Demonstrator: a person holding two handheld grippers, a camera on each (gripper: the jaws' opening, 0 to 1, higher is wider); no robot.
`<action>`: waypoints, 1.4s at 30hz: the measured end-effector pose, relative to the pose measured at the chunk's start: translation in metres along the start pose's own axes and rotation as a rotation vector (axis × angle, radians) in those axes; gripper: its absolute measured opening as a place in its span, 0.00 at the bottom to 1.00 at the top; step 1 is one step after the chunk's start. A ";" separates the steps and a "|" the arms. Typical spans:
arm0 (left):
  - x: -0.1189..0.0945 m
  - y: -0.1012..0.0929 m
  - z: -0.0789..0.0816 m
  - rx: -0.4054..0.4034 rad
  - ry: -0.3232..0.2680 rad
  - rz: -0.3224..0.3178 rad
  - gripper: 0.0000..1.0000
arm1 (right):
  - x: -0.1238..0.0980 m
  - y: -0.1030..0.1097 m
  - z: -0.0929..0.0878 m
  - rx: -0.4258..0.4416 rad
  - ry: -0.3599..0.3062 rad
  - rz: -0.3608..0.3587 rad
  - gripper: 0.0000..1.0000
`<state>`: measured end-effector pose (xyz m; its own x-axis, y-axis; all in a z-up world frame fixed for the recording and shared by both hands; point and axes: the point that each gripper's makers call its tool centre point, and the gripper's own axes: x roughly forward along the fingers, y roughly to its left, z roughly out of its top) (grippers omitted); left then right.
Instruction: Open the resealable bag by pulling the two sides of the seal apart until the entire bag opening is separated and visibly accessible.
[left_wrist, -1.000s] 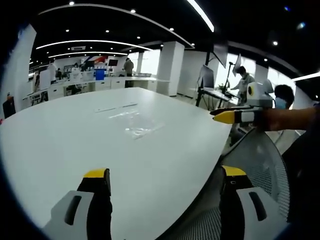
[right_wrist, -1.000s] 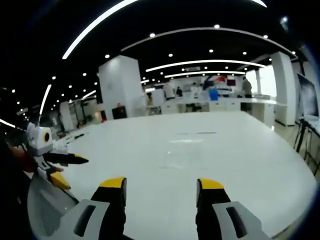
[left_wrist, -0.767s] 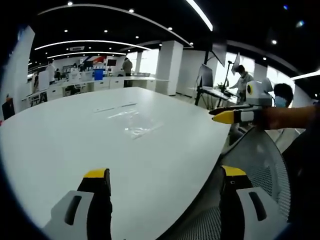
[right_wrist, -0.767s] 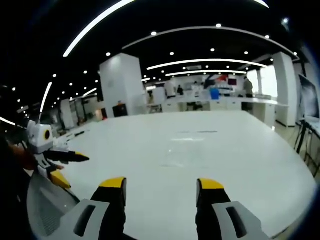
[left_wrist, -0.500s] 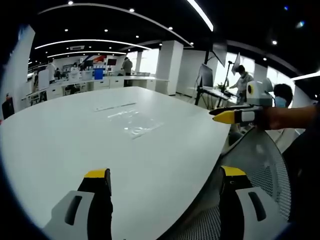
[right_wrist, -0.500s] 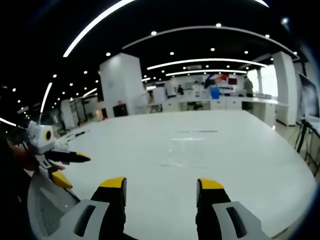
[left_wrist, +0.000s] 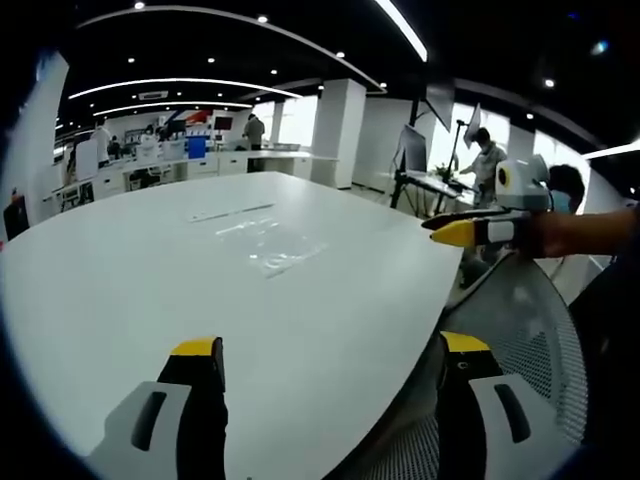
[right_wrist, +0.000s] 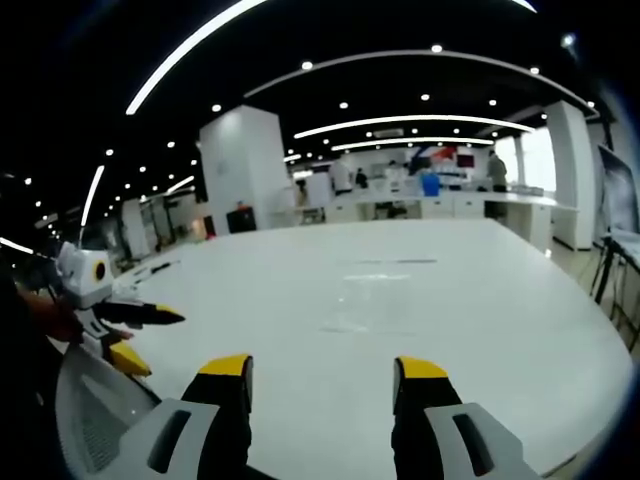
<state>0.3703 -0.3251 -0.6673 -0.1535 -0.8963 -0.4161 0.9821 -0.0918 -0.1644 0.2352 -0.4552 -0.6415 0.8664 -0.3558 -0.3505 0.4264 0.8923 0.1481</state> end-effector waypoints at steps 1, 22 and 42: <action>0.001 0.001 0.001 0.003 0.000 0.002 0.85 | 0.000 0.000 0.000 0.000 0.000 0.000 0.54; 0.020 0.010 0.017 0.100 0.015 -0.025 0.82 | 0.000 -0.001 0.000 0.008 -0.003 -0.009 0.54; 0.040 0.022 0.030 0.172 0.023 -0.042 0.80 | 0.000 -0.002 0.001 0.019 -0.006 -0.013 0.54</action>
<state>0.3889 -0.3754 -0.6610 -0.1956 -0.8801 -0.4327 0.9786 -0.2038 -0.0280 0.2343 -0.4574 -0.6409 0.8622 -0.3689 -0.3472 0.4424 0.8822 0.1614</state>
